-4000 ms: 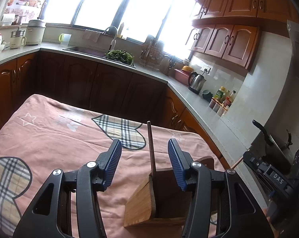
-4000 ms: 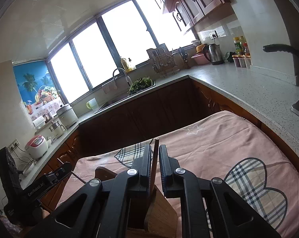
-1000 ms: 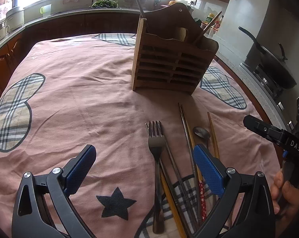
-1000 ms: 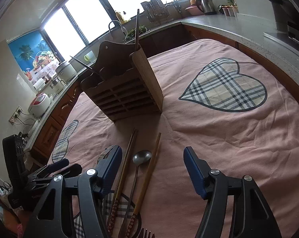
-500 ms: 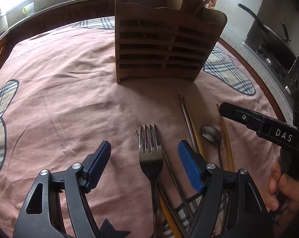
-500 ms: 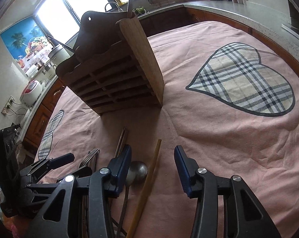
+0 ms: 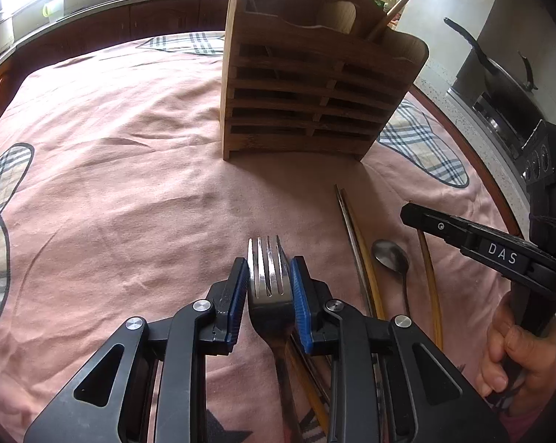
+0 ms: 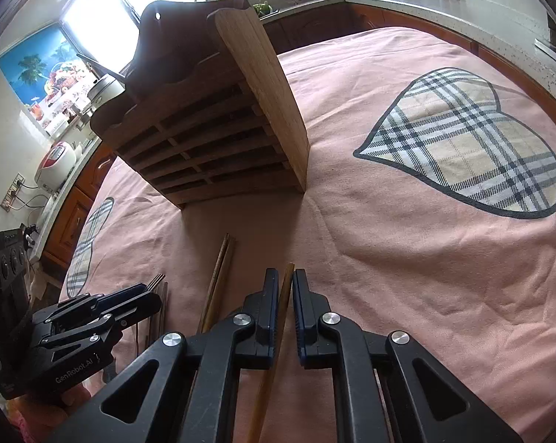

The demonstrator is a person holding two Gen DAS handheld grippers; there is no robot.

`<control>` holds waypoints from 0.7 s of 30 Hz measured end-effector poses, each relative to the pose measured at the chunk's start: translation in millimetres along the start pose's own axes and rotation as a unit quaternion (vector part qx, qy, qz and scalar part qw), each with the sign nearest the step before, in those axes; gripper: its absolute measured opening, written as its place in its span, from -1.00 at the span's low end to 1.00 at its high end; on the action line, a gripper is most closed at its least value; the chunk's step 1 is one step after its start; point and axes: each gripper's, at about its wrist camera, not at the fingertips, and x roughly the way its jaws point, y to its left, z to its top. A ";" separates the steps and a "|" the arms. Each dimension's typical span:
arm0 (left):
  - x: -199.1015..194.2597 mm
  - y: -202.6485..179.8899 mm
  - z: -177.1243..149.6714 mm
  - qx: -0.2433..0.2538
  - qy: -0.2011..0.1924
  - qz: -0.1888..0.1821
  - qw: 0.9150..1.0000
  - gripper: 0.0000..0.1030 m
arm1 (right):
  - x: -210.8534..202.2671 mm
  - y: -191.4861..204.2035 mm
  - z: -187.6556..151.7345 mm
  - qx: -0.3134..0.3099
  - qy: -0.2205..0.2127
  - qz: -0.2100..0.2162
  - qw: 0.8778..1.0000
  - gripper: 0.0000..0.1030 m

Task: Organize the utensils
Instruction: 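Close the left tool on the silver fork while the right tool grasps a wooden chopstick, then lift and carry the fork with the left tool while the right tool carries the chopstick to the holder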

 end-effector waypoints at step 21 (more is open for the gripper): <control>-116.0 3.9 -38.0 -0.016 -0.096 -0.011 0.995 -0.61 | -89.3 34.7 -7.9 -0.024 -0.077 0.051 0.995 -0.90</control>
